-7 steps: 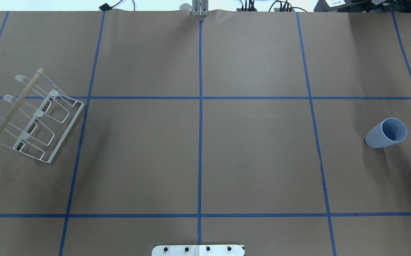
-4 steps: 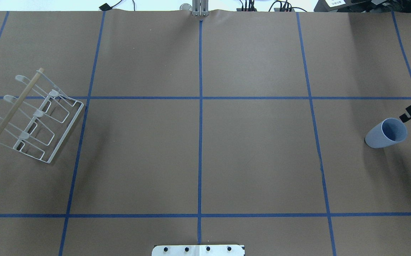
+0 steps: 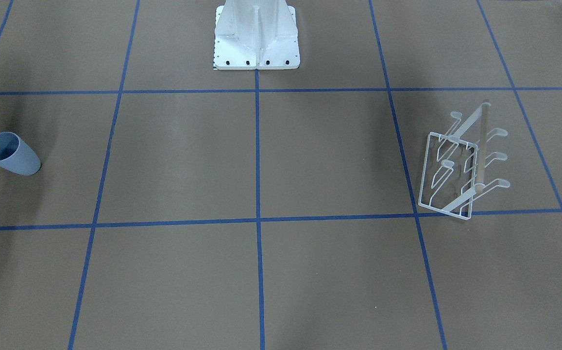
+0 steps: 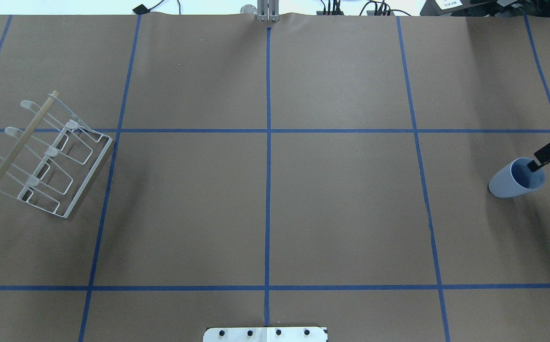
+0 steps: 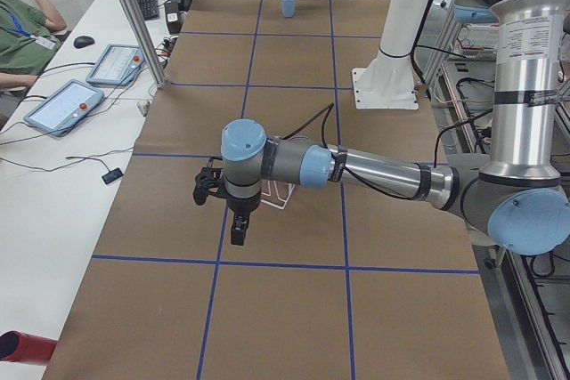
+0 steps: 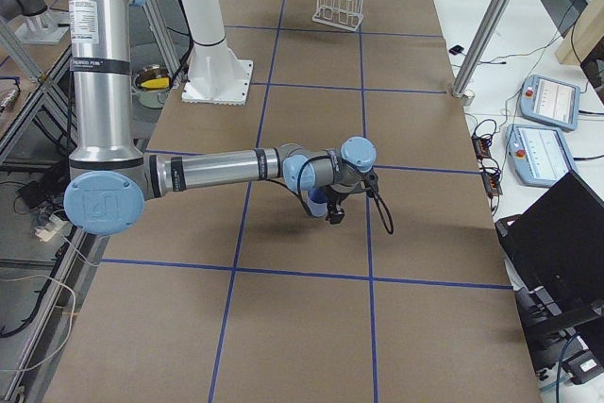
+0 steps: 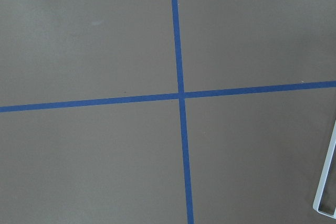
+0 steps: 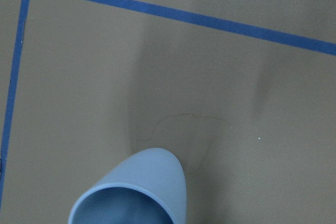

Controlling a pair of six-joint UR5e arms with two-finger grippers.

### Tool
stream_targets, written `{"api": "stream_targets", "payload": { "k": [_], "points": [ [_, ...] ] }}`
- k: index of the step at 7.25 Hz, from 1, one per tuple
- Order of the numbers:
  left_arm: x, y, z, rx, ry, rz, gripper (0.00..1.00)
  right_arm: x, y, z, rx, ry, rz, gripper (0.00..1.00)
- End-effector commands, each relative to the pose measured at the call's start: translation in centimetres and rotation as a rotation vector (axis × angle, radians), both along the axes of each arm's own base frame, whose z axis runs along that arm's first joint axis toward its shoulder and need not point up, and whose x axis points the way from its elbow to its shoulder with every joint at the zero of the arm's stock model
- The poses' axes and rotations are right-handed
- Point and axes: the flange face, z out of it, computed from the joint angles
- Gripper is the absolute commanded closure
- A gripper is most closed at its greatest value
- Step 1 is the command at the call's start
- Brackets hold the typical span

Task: Hang cup on cup holder
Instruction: 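Lower the right gripper and grasp the light blue cup's rim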

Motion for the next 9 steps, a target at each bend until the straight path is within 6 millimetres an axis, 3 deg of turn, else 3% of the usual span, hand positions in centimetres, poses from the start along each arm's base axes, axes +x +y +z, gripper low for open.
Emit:
{"api": "stream_targets", "payload": {
  "k": [1,3,4,6,7,9],
  "points": [
    [0.0,0.0,-0.1,0.001,0.005,0.001,0.01,-1.3,0.5,0.3,-0.005,0.005,-0.029,0.0],
    [0.0,0.0,0.0,-0.001,0.005,-0.001,0.01,-2.0,0.1,0.5,-0.007,0.005,-0.039,0.02],
    [0.0,0.0,0.0,-0.002,0.005,0.0,0.01,-2.1,0.2,0.5,-0.008,0.005,-0.04,0.19],
    [0.0,0.0,0.0,-0.002,0.005,-0.002,0.01,-2.1,0.1,0.4,-0.001,0.002,-0.043,0.89],
    [0.0,0.0,-0.1,-0.002,0.006,0.0,0.01,-2.0,0.1,0.1,0.006,0.0,-0.043,1.0],
    [0.0,0.0,-0.4,0.003,0.007,-0.001,0.01,-1.8,0.3,-1.5,0.063,-0.023,-0.038,1.0]
  ]
}}
